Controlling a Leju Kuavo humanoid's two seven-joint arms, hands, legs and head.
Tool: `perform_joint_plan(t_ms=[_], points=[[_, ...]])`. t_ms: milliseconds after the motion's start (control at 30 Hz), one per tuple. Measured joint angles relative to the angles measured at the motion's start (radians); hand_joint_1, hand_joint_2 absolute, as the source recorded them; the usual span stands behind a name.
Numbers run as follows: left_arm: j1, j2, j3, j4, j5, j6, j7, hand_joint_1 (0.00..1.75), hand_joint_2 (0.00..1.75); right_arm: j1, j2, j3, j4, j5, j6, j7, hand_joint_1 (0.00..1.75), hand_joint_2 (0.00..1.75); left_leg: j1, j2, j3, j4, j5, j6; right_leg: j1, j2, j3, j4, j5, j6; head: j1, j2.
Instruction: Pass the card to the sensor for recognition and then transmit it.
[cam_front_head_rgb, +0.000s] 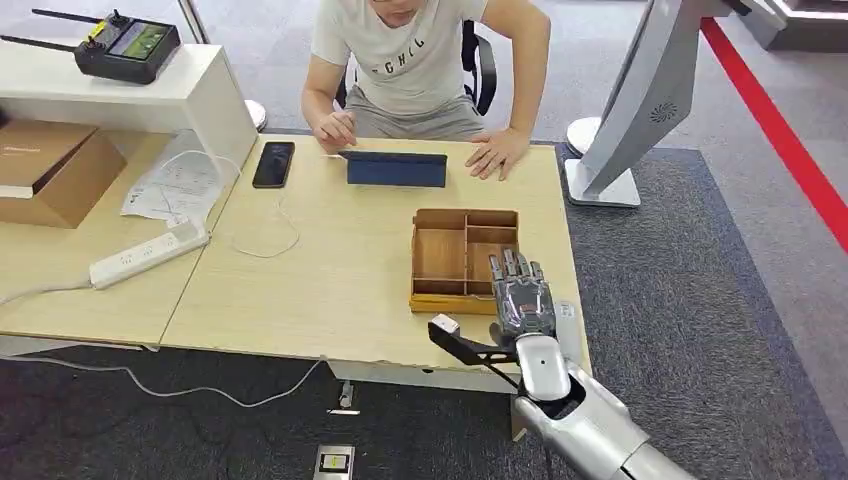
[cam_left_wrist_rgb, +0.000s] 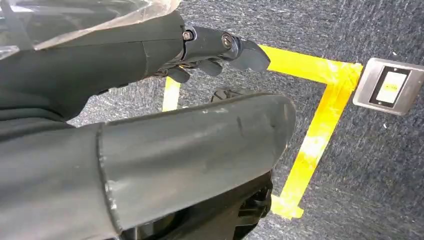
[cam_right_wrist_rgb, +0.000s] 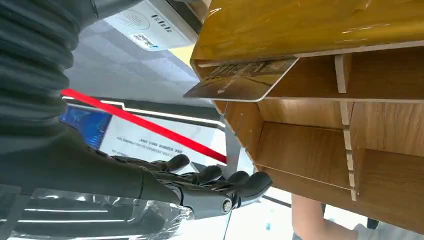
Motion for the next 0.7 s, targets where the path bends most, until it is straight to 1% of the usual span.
perform_joint_plan(t_ms=[200, 267, 700], points=[[0.000, 0.000, 0.000, 0.000, 0.000, 0.000, 0.000, 0.00, 0.00, 0.002, 0.000, 0.000, -0.010, 0.000, 0.002, 0.000, 0.00, 1.75, 0.000, 0.000, 0.000, 0.000, 0.000, 0.000, 0.000, 0.000, 0.000, 0.000, 0.000, 0.000, 0.000, 0.000], [0.000, 0.000, 0.000, 0.000, 0.000, 0.000, 0.000, 0.00, 0.00, 0.008, -0.001, 0.000, -0.019, 0.000, 0.014, 0.000, 0.00, 1.75, 0.000, 0.000, 0.000, 0.000, 0.000, 0.000, 0.000, 0.000, 0.000, 0.000, 0.000, 0.000, 0.000, 0.000], [0.000, 0.000, 0.000, 0.000, -0.001, 0.000, -0.001, 0.00, 0.00, 0.011, -0.001, 0.000, -0.020, 0.000, 0.018, -0.002, 0.00, 1.75, 0.000, 0.000, 0.000, 0.000, 0.000, 0.000, 0.000, 0.000, 0.000, 0.000, 0.000, 0.000, 0.000, 0.000]])
